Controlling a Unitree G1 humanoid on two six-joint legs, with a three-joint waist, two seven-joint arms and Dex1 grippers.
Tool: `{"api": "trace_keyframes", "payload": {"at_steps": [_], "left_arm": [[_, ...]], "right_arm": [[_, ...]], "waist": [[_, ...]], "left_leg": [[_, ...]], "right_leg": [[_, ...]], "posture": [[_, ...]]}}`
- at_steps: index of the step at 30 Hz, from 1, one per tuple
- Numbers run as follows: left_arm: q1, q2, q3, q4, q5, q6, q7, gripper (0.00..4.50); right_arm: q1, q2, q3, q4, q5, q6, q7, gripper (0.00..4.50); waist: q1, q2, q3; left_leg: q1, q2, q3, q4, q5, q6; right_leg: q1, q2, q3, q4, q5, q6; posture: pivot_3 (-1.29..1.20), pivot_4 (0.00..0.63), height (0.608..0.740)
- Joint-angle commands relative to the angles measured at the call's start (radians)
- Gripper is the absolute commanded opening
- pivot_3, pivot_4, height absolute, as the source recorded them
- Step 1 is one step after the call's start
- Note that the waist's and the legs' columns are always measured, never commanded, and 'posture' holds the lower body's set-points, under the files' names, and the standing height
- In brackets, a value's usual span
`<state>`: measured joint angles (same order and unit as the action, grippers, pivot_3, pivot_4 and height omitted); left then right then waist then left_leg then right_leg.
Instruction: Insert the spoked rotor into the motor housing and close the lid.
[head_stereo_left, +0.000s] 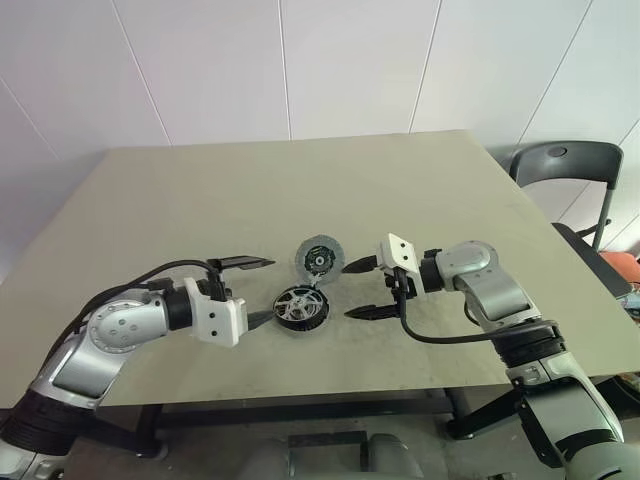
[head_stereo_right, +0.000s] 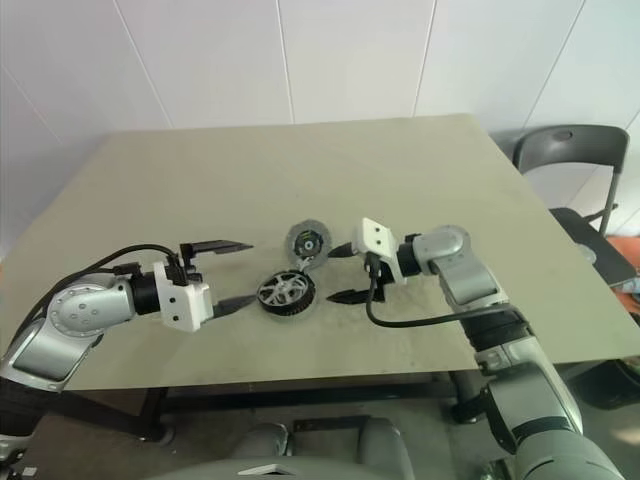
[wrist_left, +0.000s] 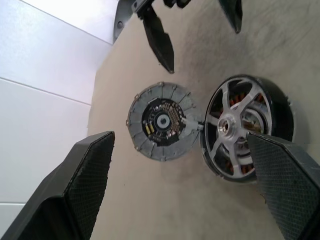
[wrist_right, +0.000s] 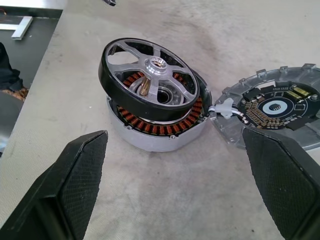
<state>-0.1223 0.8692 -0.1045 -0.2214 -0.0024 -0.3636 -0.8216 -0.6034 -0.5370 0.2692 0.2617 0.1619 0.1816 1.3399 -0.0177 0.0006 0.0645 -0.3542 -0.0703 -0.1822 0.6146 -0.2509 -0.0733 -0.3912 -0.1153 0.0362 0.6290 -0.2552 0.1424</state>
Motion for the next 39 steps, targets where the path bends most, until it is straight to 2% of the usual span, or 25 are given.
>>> {"api": "trace_keyframes", "payload": {"at_steps": [1, 6, 10, 14, 18, 22, 28, 29, 35, 39], "left_arm": [[0.003, 0.032, 0.076, -0.080, -0.159, 0.197, -0.051, 4.46], [-0.014, 0.022, 0.238, -0.157, -0.526, 0.673, -0.008, 4.46], [0.027, 0.003, 0.363, -0.169, -0.686, 0.861, 0.029, 4.46], [0.088, -0.096, 0.517, -0.119, -0.850, 0.962, 0.095, 4.46], [0.190, -0.162, 0.632, -0.118, -1.029, 1.084, 0.140, 4.50], [0.272, -0.252, 0.649, -0.147, -1.039, 1.054, 0.158, 4.50], [0.336, -0.311, 0.621, -0.165, -1.019, 1.063, 0.193, 4.50], [0.339, -0.316, 0.617, -0.166, -1.022, 1.066, 0.195, 4.50], [0.340, -0.339, 0.610, -0.137, -1.055, 1.086, 0.192, 4.50], [0.375, -0.320, 0.584, -0.157, -1.024, 1.065, 0.112, 4.50]], "right_arm": [[-0.025, 0.006, -0.007, -0.012, 0.009, -0.010, 0.004, 4.50], [-0.026, 0.012, -0.015, -0.030, 0.021, 0.015, 0.000, 4.50], [-0.042, 0.031, -0.022, -0.068, 0.052, 0.076, -0.008, 4.50], [-0.072, 0.061, -0.034, -0.104, 0.104, 0.165, -0.011, 4.50], [-0.085, 0.081, -0.012, -0.151, 0.144, 0.245, 0.002, 3.60], [-0.090, 0.086, 0.010, -0.190, 0.166, 0.282, 0.025, 2.22], [-0.071, 0.016, 0.072, -0.220, 0.164, 0.309, 0.130, 0.17], [-0.067, 0.005, 0.081, -0.230, 0.176, 0.328, 0.149, 0.04], [-0.050, -0.001, 0.113, -0.229, 0.155, 0.313, 0.153, 0.04], [-0.054, 0.032, 0.149, -0.200, 0.123, 0.272, 0.133, 0.04]], "waist": [[0.002, 0.000, 0.000], [0.002, 0.000, 0.000], [-0.005, 0.000, 0.000], [-0.005, 0.000, 0.000], [-0.001, -0.001, 0.000], [0.006, -0.001, 0.000], [0.006, -0.002, -0.001], [0.005, -0.002, -0.001], [0.001, -0.002, -0.001], [0.001, -0.002, -0.001]], "left_leg": [[0.000, 0.000, 0.000, 0.000, 0.000, 0.000], [0.000, 0.000, 0.000, 0.000, 0.000, 0.000], [0.000, 0.000, 0.000, 0.000, 0.000, 0.000], [0.000, 0.000, 0.001, 0.000, 0.000, 0.000], [0.000, 0.001, 0.001, 0.000, 0.000, 0.000], [-0.001, 0.000, 0.002, 0.000, 0.000, 0.000], [-0.001, 0.000, 0.004, 0.001, 0.000, -0.001], [0.000, 0.000, 0.004, 0.001, 0.000, -0.001], [0.000, 0.001, 0.006, 0.001, 0.000, -0.001], [-0.001, 0.001, 0.007, 0.001, 0.000, -0.001]], "right_leg": [[0.000, 0.000, 0.000, 0.000, 0.000, 0.000], [0.000, 0.000, 0.000, 0.001, 0.000, 0.001], [0.000, 0.000, 0.000, 0.001, -0.001, 0.001], [-0.001, 0.001, 0.002, 0.001, 0.000, 0.000], [-0.002, 0.001, 0.003, 0.001, 0.000, 0.000], [-0.002, 0.001, 0.004, 0.000, -0.001, -0.001], [-0.002, 0.000, 0.004, 0.000, -0.002, -0.004], [-0.002, 0.000, 0.005, 0.000, -0.002, -0.004], [-0.003, 0.000, 0.006, -0.001, -0.003, -0.004], [-0.003, 0.000, 0.007, -0.001, -0.002, -0.004]], "posture": [[0.00, 0.000, 0.740], [0.00, 0.000, 0.740], [0.00, 0.000, 0.740], [0.00, 0.000, 0.740], [0.00, 0.000, 0.740], [0.00, 0.000, 0.740], [0.00, 0.000, 0.740], [0.00, 0.000, 0.740], [0.00, 0.000, 0.740], [0.00, 0.000, 0.740]]}}
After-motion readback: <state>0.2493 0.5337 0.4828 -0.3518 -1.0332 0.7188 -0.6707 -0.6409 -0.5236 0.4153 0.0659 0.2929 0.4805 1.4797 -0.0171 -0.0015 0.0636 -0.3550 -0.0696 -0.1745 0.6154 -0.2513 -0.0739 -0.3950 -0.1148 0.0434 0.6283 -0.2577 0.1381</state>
